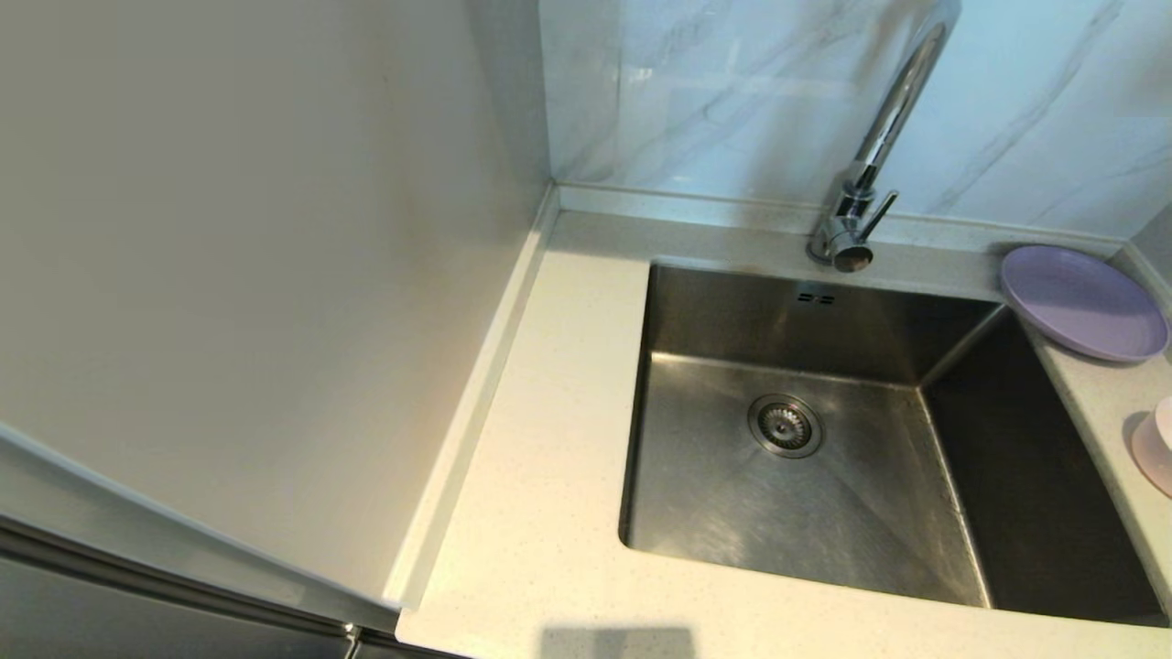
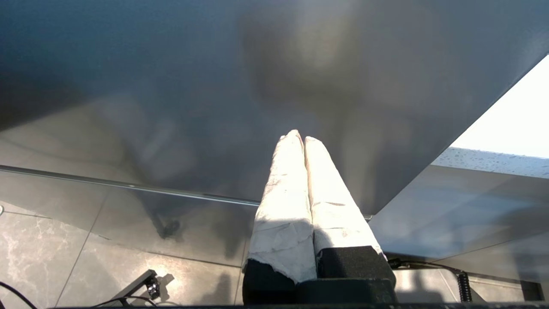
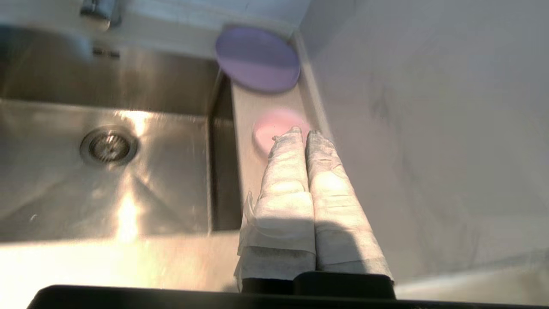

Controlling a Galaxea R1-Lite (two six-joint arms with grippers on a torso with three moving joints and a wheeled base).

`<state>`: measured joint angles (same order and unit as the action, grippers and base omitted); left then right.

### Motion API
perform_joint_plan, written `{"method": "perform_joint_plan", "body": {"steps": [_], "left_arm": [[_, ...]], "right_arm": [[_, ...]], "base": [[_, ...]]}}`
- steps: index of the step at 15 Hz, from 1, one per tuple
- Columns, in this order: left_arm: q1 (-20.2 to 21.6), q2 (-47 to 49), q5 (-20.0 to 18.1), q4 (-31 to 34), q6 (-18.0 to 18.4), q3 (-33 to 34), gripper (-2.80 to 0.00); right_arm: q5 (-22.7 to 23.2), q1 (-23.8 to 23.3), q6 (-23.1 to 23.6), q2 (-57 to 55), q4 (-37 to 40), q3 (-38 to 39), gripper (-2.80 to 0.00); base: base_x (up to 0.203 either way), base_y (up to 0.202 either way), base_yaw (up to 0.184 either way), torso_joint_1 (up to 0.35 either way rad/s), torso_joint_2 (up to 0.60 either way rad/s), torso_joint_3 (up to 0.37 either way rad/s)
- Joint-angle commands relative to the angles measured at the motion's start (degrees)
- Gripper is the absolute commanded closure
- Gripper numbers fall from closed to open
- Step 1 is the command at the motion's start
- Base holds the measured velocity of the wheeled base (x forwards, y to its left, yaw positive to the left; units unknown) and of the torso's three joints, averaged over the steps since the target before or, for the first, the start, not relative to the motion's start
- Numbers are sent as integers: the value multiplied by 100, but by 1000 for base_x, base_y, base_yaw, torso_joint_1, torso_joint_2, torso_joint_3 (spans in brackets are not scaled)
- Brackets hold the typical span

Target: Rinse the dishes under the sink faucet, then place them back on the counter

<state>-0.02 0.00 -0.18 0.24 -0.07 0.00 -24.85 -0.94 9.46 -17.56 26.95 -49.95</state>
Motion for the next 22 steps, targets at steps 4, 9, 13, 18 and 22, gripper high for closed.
{"method": "perform_joint_plan", "body": {"steps": [4,9,13,18,22], "left_arm": [[2,0,1,2,-1,0,0],[2,0,1,2,-1,0,0],[2,0,1,2,-1,0,0],[2,0,1,2,-1,0,0],[2,0,1,2,-1,0,0]], "right_arm": [[447,43,-697,713,101,250,0],[1100,84,-651,1731,1554,441,0],[1226,85,-659,1738,1560,832,0],[1464,85,-1030,1738,-941,3029,0],[2029,85,-1232,1738,-1569,4273,0]], "base": [[0,0,0,0,0,0],[0,0,0,0,0,0],[0,0,0,0,0,0],[0,0,0,0,0,0],[0,0,0,0,0,0]]}}
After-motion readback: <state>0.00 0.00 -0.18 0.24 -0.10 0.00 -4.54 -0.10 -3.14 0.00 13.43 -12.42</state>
